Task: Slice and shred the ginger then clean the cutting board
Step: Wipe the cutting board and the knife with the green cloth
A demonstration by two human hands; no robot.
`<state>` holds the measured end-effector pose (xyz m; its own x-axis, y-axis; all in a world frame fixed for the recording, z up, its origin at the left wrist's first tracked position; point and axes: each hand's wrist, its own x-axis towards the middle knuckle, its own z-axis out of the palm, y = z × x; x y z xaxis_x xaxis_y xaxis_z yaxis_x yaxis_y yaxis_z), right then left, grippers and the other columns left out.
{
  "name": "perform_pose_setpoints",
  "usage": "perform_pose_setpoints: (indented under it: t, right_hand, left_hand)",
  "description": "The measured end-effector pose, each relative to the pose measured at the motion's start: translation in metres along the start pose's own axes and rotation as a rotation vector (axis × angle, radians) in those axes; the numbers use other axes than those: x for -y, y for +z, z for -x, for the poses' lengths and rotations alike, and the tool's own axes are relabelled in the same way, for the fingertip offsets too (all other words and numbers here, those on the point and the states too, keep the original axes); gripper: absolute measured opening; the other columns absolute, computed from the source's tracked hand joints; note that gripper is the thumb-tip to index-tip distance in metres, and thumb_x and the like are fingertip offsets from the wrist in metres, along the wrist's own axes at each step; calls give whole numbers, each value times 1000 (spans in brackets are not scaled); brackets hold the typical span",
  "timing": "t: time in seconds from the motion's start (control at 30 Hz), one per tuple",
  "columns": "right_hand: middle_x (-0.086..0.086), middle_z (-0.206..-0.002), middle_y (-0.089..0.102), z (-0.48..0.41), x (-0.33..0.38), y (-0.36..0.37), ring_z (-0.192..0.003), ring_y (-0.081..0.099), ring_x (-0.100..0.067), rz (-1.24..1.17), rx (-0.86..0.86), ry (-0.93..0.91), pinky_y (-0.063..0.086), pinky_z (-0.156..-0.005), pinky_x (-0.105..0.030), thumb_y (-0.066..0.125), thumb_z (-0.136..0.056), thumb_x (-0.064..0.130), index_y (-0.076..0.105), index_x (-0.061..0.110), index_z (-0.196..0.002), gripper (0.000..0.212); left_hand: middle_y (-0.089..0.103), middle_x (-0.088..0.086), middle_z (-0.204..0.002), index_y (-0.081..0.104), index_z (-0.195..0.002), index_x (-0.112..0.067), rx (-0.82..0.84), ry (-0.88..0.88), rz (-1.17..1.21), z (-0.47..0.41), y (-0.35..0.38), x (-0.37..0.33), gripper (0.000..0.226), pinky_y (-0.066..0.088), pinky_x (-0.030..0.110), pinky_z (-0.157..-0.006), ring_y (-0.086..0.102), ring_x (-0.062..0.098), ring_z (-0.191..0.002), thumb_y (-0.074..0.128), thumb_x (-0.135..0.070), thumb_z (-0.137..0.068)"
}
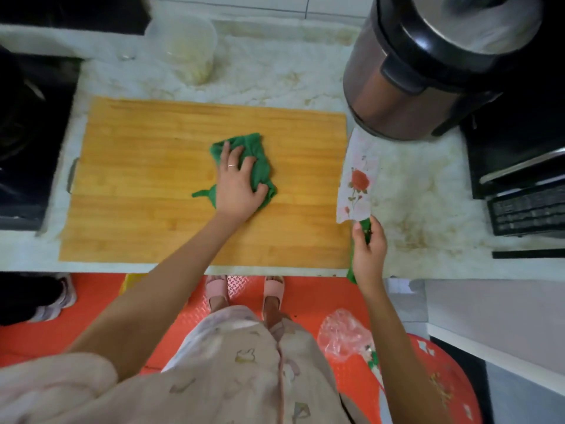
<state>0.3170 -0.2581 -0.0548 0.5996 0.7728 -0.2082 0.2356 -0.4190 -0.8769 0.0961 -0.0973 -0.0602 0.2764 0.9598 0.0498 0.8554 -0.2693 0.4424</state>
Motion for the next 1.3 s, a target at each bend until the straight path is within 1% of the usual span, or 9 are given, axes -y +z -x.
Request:
perform_pose_setpoints:
  t: [0.13,0.27,0.47,0.6,0.67,0.77,1.0,1.13,1.3]
  right_hand:
    - [5,-94,56,-8,3,-16,-91,52,-14,63,-33,-32,43,-84,-30,47,-91,45,51,0,-128,59]
    - [-8,-114,60,-24,13,-8,-104,58,-24,323,32,-145,44,-82,-32,47,-95,37,55,6,-125,44]
    - [-11,-130,51,-16,34,51,-119,49,-27,591,151,-227,42,-89,-35,48,-97,29,45,5,-137,47]
    - [-19,-137,39,9,41,75,-127,37,-38,806,171,-264,33,-101,-47,53,-88,51,24,10,-149,79]
    - [-17,-150,22,25,38,72,-138,19,-42,928,327,-375,23,-106,-58,51,-72,74,14,26,-152,100]
    - [-3,-160,-5,35,27,62,-143,-8,-42,1067,611,-450,5,-108,-69,53,-67,78,9,44,-148,98]
    - [2,-159,-12,0,52,83,-142,-11,-42,1179,636,-418,1,-107,-70,47,-74,75,6,47,-148,89]
    - [3,-159,-10,-20,75,106,-143,-9,-42,1120,609,-365,3,-106,-70,53,-75,73,9,46,-148,90]
    - [1,-160,-6,-16,86,113,-143,-14,-39,1149,560,-302,-3,-103,-73,62,-74,66,11,44,-149,94]
  left_hand:
    - [52,24,-131,61,-108,-3,162,480,62,38,35,-54,57,37,62,-101,31,44,-136,50,-40,-66]
    - [48,11,-138,53,-114,-18,275,753,-7,100,35,-35,51,37,63,-97,25,31,-140,54,-42,-69]
    - [49,12,-136,51,-115,-18,126,526,-40,130,-21,66,51,43,58,-98,29,35,-138,60,-39,-70]
    - [37,6,-145,46,-127,-25,148,444,-153,138,-34,85,57,29,72,-100,22,33,-141,52,-50,-77]
    - [33,5,-147,44,-131,-27,161,436,-177,138,-33,85,59,27,75,-98,19,33,-142,49,-51,-77]
    - [32,6,-147,44,-132,-27,152,444,-155,135,-30,87,58,23,76,-97,7,27,-146,49,-49,-78]
    - [31,5,-149,43,-134,-28,184,462,-78,88,-33,104,56,19,77,-97,8,28,-145,52,-49,-83]
    - [35,6,-147,46,-133,-24,222,415,-72,43,-47,117,65,22,78,-97,14,31,-142,77,-31,-76]
    - [46,16,-139,53,-126,-12,152,269,-53,73,-60,135,50,31,67,-103,23,39,-140,57,-36,-81]
